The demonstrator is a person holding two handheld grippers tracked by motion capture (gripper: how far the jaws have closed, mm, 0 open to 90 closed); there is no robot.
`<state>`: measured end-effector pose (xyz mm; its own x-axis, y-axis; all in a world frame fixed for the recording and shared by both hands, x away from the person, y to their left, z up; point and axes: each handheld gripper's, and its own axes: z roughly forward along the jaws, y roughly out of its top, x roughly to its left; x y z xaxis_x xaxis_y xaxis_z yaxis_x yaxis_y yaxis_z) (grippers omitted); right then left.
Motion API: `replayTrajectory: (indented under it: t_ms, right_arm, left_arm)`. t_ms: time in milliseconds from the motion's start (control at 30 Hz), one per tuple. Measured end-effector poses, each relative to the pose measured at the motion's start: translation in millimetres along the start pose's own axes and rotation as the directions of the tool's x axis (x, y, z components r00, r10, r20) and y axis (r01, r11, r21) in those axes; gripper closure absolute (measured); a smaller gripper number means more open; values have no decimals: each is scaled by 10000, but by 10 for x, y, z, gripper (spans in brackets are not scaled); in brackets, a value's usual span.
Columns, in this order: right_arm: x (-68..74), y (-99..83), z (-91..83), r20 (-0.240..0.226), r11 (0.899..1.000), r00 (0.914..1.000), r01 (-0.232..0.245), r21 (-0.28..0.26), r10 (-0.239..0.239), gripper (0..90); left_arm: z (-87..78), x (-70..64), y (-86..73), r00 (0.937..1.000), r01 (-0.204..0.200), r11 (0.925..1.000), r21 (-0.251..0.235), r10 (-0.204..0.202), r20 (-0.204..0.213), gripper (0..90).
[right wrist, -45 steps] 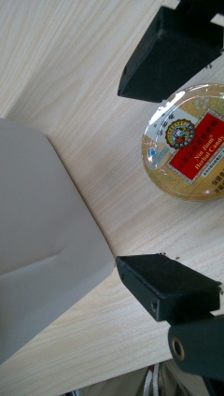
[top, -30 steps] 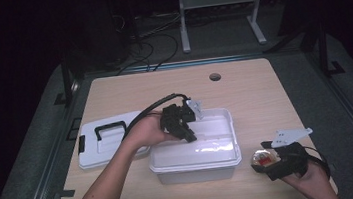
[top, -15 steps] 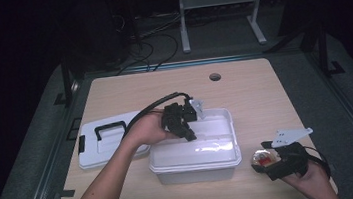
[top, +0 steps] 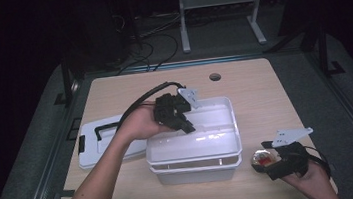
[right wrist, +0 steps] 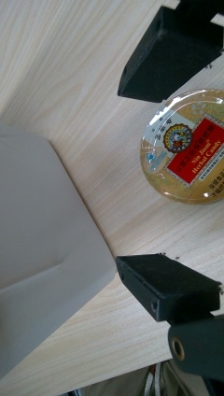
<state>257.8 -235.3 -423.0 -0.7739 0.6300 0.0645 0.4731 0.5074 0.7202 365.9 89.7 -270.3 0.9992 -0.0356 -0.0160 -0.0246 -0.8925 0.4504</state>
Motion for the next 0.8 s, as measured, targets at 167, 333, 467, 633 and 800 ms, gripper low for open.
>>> replayTrajectory:
  t_ms: [167,333,467,633,800]
  right_arm:
    - [-15,-8,-22,43,9999,10000,-80,-79,80,149]
    - [-17,-20,-28,131,10000,9999,-88,10,88,149]
    - [-33,-24,-38,159,9999,9998,-150,-36,151,149]
    - [-43,-30,-46,239,9999,9996,-149,-8,149,149]
    - [-70,-38,-84,309,9996,9992,-265,-114,269,149]
  left_arm:
    - [-273,-32,-168,9990,217,9996,-182,-224,-388,893]
    - [-490,-76,-448,9954,493,9987,-161,-505,-814,893]
    - [-710,-125,-775,9893,887,9953,-379,-925,-1125,894]
    - [-956,-216,-1200,9738,1557,9854,-688,-1648,-1570,894]
    - [-1110,-279,-1611,9557,2076,9751,-781,-2192,-1966,893]
